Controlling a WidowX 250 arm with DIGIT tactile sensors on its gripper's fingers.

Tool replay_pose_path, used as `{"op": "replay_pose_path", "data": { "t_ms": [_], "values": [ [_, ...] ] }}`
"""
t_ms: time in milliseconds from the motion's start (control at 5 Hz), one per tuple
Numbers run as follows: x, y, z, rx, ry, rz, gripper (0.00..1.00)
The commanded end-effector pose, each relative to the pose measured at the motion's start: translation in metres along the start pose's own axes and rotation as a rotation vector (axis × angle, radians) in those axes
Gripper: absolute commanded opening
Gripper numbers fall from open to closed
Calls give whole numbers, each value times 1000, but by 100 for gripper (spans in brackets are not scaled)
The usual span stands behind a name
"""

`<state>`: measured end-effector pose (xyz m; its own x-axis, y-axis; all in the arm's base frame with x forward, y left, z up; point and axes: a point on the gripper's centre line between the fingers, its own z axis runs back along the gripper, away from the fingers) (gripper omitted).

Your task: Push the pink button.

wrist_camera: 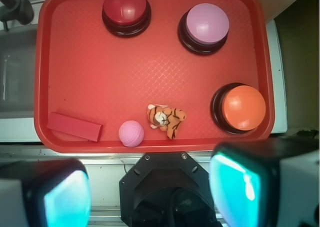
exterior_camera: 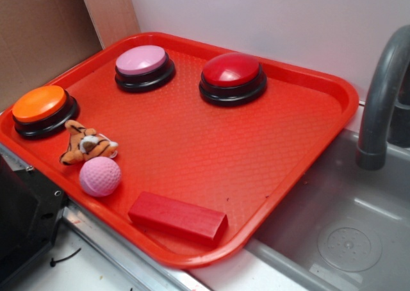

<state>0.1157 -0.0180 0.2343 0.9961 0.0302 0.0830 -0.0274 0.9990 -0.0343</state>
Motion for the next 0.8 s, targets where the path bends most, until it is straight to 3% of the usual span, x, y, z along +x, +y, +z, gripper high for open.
{"op": "replay_pose_path", "data": {
  "t_ms": [0, 400, 600],
  "values": [
    [0, 0, 0, 0, 0, 0, 100],
    [93, 65, -60, 177, -86, 218, 100],
    [118, 96, -101, 232, -96, 317, 100]
  ]
}}
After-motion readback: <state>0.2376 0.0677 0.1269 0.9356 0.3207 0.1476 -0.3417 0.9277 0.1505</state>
